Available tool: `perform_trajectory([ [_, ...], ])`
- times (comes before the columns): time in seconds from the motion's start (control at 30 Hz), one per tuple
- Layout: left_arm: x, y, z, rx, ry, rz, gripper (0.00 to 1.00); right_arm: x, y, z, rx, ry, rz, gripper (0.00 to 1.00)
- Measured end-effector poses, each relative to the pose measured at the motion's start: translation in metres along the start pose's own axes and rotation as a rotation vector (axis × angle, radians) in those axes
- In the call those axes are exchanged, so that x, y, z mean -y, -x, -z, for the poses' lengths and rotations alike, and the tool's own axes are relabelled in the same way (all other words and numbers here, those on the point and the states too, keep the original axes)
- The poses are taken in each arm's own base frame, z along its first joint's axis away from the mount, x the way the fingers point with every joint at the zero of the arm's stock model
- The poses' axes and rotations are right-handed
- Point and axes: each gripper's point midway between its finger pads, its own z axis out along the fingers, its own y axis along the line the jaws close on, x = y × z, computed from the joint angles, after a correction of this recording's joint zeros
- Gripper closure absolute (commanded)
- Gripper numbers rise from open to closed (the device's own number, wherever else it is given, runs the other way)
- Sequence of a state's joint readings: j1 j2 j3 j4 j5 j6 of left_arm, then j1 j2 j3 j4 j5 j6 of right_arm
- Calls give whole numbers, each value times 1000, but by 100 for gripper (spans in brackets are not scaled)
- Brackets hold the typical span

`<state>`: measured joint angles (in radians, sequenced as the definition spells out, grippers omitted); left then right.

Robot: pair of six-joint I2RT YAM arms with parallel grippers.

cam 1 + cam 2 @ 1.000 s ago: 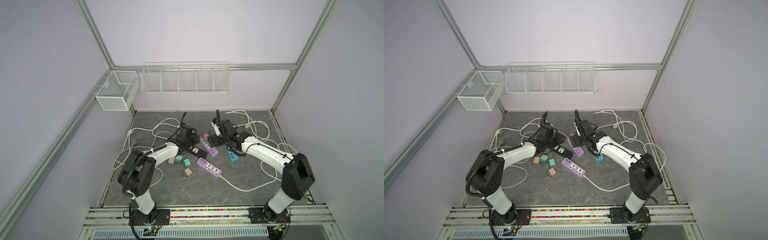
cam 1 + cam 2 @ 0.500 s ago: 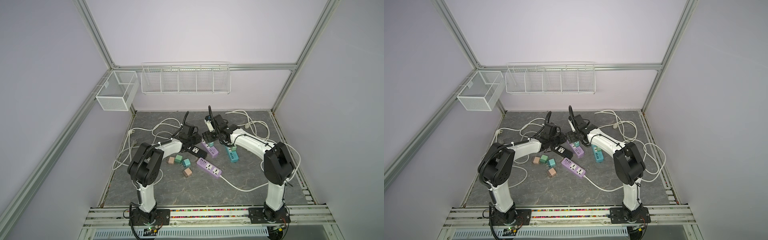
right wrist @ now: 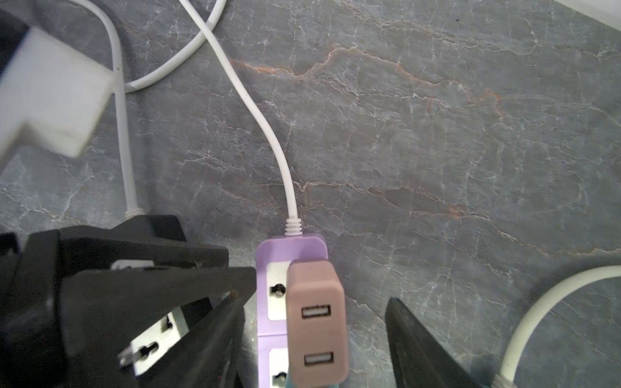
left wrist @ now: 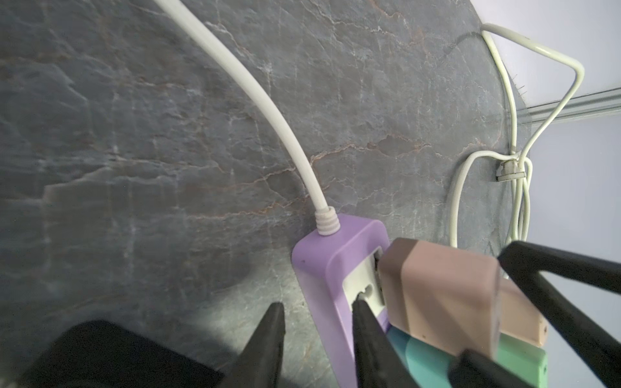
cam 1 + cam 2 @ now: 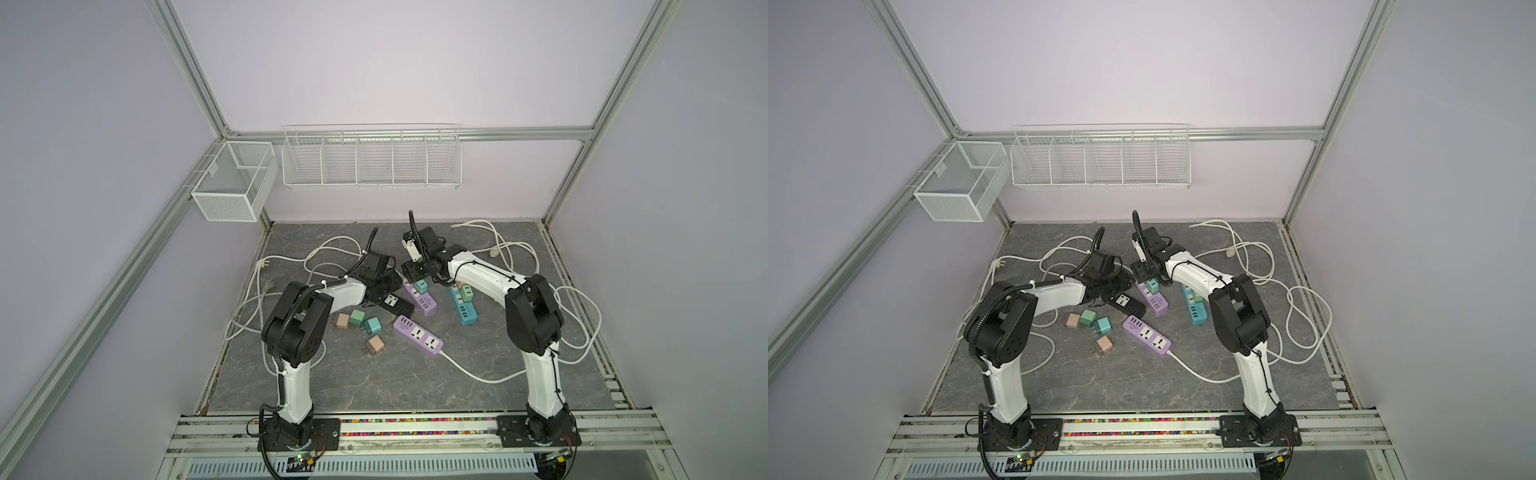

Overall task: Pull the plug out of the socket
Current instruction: 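Close the right gripper on the pink adapter while the left gripper holds the strip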

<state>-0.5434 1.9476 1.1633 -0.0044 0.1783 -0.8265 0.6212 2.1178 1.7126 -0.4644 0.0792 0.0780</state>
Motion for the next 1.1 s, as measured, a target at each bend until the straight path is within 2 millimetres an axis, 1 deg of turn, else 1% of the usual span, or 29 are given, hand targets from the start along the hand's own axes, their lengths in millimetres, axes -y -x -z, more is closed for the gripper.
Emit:
perform_trajectory([
  [0.13,-2,-2,-3,-9,4,2,66,2,-3,-10,-20,2,8,39],
  [0.37,-2,-1,-7,-11,4,2,67,-3,-8,-19,-46,37,28,46],
  [0.63,-2,-1,-10,-14,7,2,69,-6,-14,-31,-74,63,46,60],
  [0.73,-2,-1,-10,-15,8,3,70,-6,-17,-32,-86,63,54,65],
  [0.87,-1,-1,-11,-18,4,3,71,-5,-17,-31,-87,63,65,71],
  [0.93,0,-1,-13,-20,-4,6,71,-6,-17,-31,-90,63,68,76],
  [1.1,3,-1,-15,-23,-22,10,72,-5,-17,-32,-97,61,75,82],
])
